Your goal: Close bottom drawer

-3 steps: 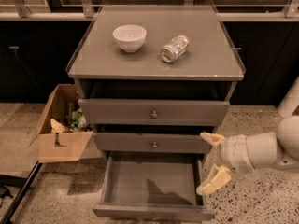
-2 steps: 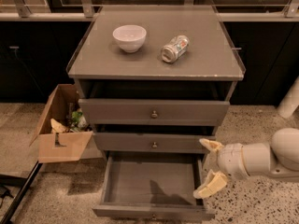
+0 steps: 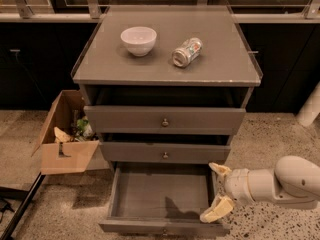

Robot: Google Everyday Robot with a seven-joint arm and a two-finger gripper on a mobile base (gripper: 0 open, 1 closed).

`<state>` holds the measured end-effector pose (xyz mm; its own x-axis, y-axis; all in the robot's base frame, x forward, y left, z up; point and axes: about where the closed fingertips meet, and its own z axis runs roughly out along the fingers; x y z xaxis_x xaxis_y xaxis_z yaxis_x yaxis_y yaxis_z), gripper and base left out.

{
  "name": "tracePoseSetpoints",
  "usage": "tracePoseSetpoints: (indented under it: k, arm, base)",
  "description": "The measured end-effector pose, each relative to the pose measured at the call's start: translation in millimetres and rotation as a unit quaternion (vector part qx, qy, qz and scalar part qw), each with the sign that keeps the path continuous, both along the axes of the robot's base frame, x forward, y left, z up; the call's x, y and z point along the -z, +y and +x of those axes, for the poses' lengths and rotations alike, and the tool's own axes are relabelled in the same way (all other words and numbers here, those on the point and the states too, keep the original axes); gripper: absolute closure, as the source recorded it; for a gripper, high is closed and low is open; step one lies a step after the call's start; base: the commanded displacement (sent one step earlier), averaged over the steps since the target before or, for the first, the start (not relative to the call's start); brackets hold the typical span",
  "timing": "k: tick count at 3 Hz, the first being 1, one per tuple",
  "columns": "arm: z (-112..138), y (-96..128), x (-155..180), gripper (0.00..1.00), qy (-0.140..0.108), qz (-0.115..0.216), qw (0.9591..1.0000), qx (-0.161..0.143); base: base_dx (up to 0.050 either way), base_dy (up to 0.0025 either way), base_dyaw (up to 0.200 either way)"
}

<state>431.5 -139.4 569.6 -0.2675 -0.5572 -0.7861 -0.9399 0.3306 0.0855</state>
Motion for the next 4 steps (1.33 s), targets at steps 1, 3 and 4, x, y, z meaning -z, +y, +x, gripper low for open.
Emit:
tracePoseSetpoints:
  k: [1,3,4]
  arm:
    - [-5,2,33,0.00,0.020,-0.002,0.9998,0.007]
    - [-13,6,95,0.00,0.029,-0.032,0.9984,0.037]
    - [-14,6,122,0.00,0.038,-0.047,0.9969,0.052]
  base:
    - [0.000,0.00000,0.000]
    - [0.000,0.00000,0.000]
    - [0.000,0.00000,0.000]
